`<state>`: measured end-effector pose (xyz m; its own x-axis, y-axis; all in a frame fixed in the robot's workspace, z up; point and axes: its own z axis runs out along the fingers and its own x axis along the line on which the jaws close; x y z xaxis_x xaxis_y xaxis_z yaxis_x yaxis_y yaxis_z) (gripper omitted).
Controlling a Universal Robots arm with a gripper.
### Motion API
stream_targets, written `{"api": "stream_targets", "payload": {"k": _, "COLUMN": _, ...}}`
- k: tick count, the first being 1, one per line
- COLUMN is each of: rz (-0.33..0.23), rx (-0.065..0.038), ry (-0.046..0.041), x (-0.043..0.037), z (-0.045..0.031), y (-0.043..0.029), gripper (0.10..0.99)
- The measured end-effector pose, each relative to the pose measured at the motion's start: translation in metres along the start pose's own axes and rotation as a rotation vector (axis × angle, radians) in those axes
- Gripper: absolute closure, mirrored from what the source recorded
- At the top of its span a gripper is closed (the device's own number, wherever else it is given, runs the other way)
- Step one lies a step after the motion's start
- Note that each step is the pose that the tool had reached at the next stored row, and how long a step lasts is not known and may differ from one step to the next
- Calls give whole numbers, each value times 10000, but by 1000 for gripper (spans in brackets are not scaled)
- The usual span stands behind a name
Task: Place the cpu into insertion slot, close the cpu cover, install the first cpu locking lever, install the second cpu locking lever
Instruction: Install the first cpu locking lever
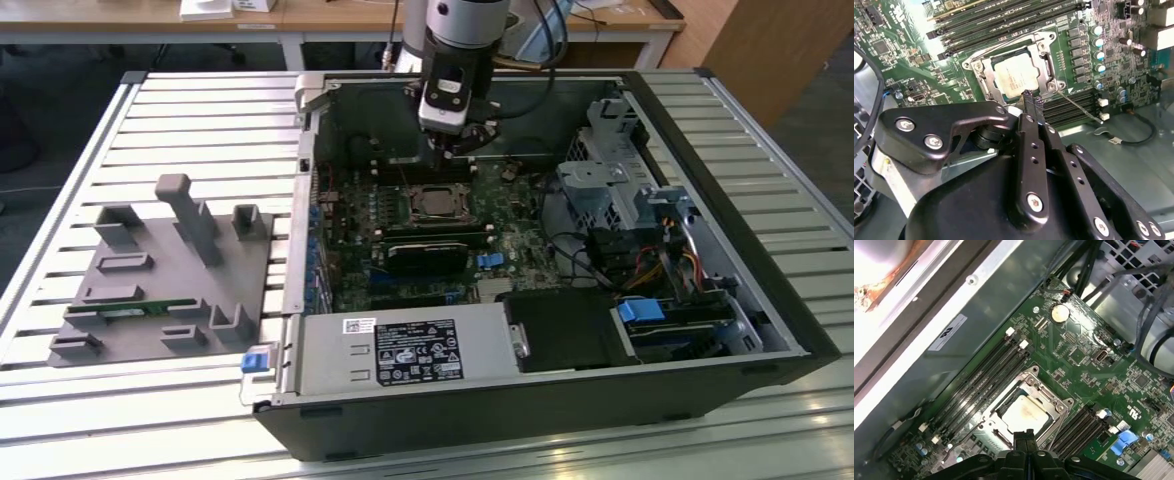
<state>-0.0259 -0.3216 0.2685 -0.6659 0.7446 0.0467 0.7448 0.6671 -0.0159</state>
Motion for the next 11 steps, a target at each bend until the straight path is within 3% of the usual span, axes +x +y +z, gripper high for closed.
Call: {"api": "stream_targets", "payload": {"k": 11, "rz": -1065, "rx": 49, "ry": -18, "x": 0, "z": 0, "y": 0, "gripper": 980}}
